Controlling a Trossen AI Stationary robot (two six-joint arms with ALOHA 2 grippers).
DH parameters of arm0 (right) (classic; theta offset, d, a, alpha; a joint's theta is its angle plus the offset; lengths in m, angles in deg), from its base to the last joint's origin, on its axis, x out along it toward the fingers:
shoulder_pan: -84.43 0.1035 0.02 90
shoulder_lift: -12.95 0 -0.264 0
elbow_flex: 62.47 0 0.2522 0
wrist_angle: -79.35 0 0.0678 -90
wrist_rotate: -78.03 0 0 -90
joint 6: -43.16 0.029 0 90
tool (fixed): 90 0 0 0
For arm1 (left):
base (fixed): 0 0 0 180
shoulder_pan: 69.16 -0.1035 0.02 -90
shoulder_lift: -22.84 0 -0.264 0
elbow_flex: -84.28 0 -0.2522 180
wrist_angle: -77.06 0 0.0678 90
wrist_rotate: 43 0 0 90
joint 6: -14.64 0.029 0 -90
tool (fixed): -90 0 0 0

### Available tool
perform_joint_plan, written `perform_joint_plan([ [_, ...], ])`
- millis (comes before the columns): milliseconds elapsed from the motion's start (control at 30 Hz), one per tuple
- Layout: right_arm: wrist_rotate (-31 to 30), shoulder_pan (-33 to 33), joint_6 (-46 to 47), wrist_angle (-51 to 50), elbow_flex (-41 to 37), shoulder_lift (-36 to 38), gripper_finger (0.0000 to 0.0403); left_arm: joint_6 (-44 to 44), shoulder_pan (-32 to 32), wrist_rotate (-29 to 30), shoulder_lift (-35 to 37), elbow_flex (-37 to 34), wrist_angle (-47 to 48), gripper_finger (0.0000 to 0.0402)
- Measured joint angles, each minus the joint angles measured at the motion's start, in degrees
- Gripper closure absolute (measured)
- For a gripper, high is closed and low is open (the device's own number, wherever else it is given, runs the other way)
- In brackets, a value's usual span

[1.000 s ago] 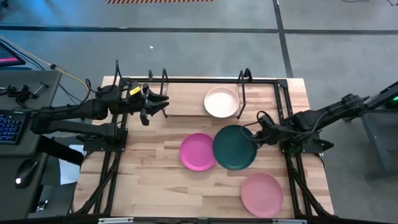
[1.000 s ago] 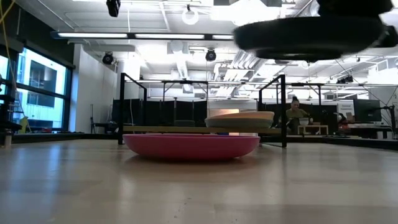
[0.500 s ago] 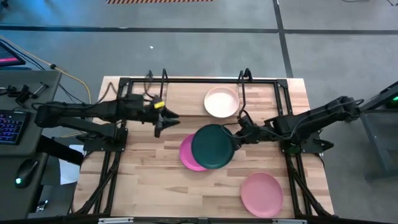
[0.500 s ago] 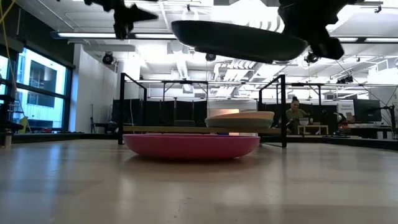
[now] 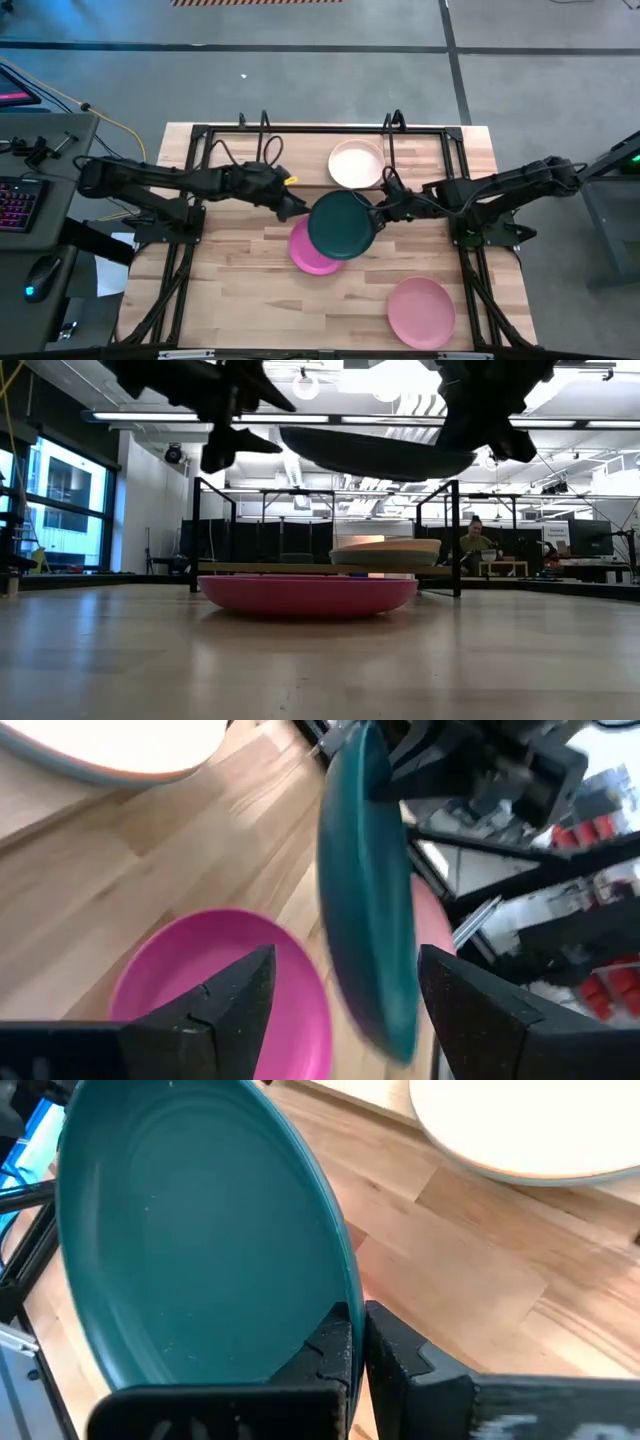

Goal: Place and stack plates onto a shelf
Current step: Put the dark green plate on the shelf

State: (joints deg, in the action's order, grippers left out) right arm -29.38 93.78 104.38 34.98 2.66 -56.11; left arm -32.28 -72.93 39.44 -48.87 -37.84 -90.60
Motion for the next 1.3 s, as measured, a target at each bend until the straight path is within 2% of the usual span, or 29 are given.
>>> perform_joint_plan([
  [533, 0.37, -3.03, -2.17, 0.01, 0.0, 0.0, 0.0403, -2.46, 0.09, -0.91, -9.23, 0.0, -10.0, 0.0175],
  [600, 0.49, -3.03, -2.15, 0.02, 0.0, 0.0, 0.0403, -1.75, 0.05, -0.91, -9.21, 0.0, -9.99, 0.0196],
  [667, 1.27, -3.03, -1.64, 0.02, 0.0, 0.0, 0.0403, -0.97, -0.37, -0.91, -8.88, 0.0, -9.12, 0.0234],
  [833, 1.63, -3.0, -0.88, 1.34, 0.01, 0.0, 0.0402, 0.64, -3.17, -0.01, -6.98, -0.05, -3.43, 0.0374],
  [1100, 1.95, -3.11, -4.41, 5.94, 0.17, 1.24, 0.0399, 2.22, -7.73, -1.35, -1.84, 0.14, 4.72, 0.0395],
  [1167, 0.88, -3.12, -5.15, 6.53, 0.34, 2.57, 0.0387, 2.22, -8.91, -1.31, 0.66, 0.38, 7.57, 0.0396],
  [1233, 0.27, -3.59, -6.44, 3.07, -0.06, 4.16, 0.0365, 2.75, -10.44, -0.78, 2.76, -0.44, 12.19, 0.04],
  [1300, -0.44, -4.42, -6.75, 3.41, -0.24, 4.76, 0.0337, 2.55, -11.3, 1.58, 4.34, -0.11, 13.07, 0.04],
])
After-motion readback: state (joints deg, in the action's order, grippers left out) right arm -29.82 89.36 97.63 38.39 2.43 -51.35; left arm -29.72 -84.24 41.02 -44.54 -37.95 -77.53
